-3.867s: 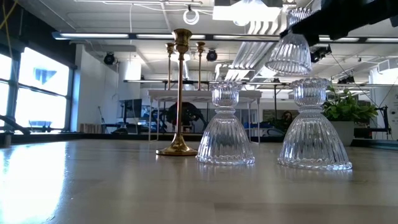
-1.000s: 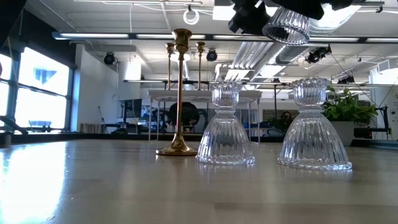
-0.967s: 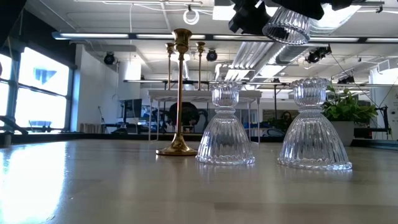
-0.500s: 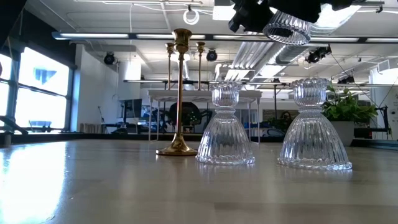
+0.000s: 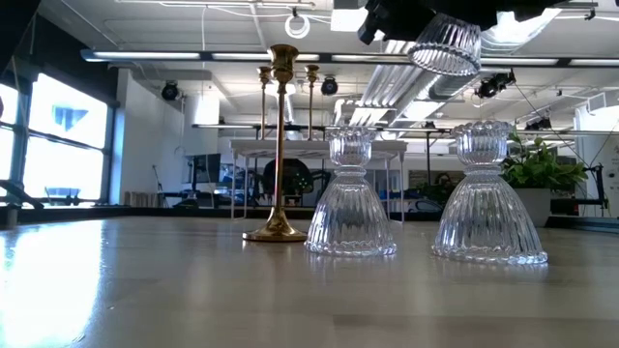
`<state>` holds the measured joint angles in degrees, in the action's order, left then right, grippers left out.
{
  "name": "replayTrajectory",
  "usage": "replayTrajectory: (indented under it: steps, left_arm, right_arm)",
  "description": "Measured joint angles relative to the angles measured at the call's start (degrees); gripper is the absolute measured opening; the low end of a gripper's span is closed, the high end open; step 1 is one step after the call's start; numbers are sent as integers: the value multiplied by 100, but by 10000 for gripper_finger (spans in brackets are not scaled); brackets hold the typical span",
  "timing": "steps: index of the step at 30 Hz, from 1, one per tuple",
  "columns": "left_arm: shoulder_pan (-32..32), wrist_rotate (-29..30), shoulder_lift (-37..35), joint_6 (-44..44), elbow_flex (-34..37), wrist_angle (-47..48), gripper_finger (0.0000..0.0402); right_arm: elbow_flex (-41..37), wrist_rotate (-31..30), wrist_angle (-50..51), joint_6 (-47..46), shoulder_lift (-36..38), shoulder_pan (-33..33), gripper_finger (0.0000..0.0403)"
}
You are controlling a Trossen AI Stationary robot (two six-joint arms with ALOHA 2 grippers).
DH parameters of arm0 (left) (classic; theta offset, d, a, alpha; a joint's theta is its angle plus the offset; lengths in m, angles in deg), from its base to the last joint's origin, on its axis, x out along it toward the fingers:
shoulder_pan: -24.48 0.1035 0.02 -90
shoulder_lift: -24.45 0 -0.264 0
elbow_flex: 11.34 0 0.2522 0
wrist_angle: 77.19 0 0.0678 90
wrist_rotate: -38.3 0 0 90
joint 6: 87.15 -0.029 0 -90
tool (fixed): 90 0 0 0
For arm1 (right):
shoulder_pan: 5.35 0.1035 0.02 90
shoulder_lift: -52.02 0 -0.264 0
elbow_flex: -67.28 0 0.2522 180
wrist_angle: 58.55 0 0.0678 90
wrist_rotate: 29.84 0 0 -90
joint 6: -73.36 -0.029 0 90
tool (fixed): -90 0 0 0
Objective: Pick & Place candle stick holders
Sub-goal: Put the top glass candle holder on the shelf
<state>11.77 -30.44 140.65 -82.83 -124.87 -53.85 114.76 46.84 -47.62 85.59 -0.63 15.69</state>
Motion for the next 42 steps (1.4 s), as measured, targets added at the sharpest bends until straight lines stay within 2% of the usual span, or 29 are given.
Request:
replayTrajectory:
  steps: [11, 20, 28, 34, 39, 42]
  left_arm:
    - [0, -101, -4, -40, -4, 48, 214]
    - [-4, -94, -17, -22, -11, 37, 215]
    - [-4, -30, -4, 22, -2, 11, 241]
    - [-24, 844, 20, 286, 9, 53, 277]
    - [-37, 210, 20, 258, 17, 61, 294]
    - [-48, 100, 20, 257, 17, 90, 297]
  right_arm:
    - [-10, -15, -105, 112, 4, 2, 120]
    - [327, 22, 241, 199, 4, 4, 120]
    - [350, -49, 356, 302, 4, 2, 120]
    - [363, -132, 291, 304, 8, -2, 120]
    - [363, -44, 282, 260, 15, 4, 120]
    - [363, 0, 257, 248, 15, 9, 120]
